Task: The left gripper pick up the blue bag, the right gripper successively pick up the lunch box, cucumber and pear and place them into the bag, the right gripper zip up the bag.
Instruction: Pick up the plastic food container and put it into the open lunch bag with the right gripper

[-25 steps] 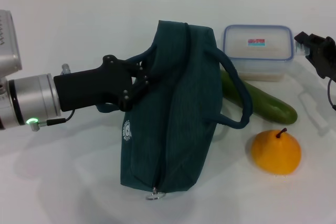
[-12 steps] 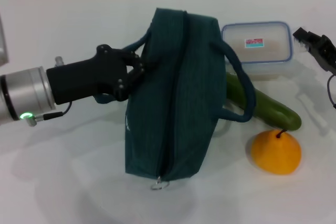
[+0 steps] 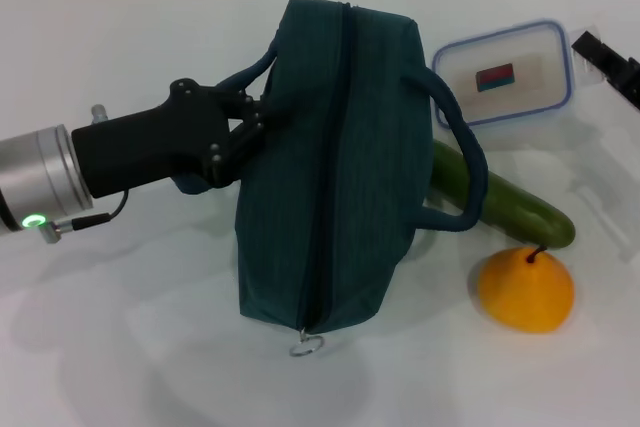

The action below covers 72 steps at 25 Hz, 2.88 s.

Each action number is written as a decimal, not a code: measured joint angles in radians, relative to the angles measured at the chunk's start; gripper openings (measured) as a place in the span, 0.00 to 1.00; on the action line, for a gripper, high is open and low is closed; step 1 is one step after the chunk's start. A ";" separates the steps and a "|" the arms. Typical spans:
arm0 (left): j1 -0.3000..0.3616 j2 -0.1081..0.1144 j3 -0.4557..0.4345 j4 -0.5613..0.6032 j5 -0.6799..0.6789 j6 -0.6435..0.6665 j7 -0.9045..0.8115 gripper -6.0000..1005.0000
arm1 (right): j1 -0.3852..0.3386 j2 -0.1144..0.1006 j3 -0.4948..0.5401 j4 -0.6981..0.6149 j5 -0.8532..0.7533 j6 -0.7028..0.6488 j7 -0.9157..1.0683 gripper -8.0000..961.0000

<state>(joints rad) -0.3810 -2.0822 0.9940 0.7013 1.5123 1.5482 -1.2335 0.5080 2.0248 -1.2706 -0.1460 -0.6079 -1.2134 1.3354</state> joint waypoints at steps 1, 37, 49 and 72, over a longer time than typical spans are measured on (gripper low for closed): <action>-0.003 0.003 0.000 0.001 0.002 0.001 -0.024 0.04 | 0.000 -0.002 0.000 0.000 0.000 -0.014 -0.012 0.11; -0.062 0.003 0.005 0.111 0.103 -0.007 -0.283 0.04 | -0.028 -0.030 -0.006 -0.177 -0.011 -0.193 -0.068 0.11; -0.062 -0.004 0.009 0.107 0.105 -0.025 -0.277 0.04 | 0.119 -0.014 -0.024 -0.256 -0.012 -0.310 -0.006 0.10; -0.096 -0.001 -0.011 0.048 0.092 -0.036 -0.226 0.04 | 0.090 -0.015 -0.140 -0.254 -0.095 -0.222 0.036 0.03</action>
<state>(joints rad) -0.4769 -2.0834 0.9832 0.7491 1.6046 1.5123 -1.4595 0.5977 2.0096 -1.4107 -0.4004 -0.7027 -1.4354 1.3715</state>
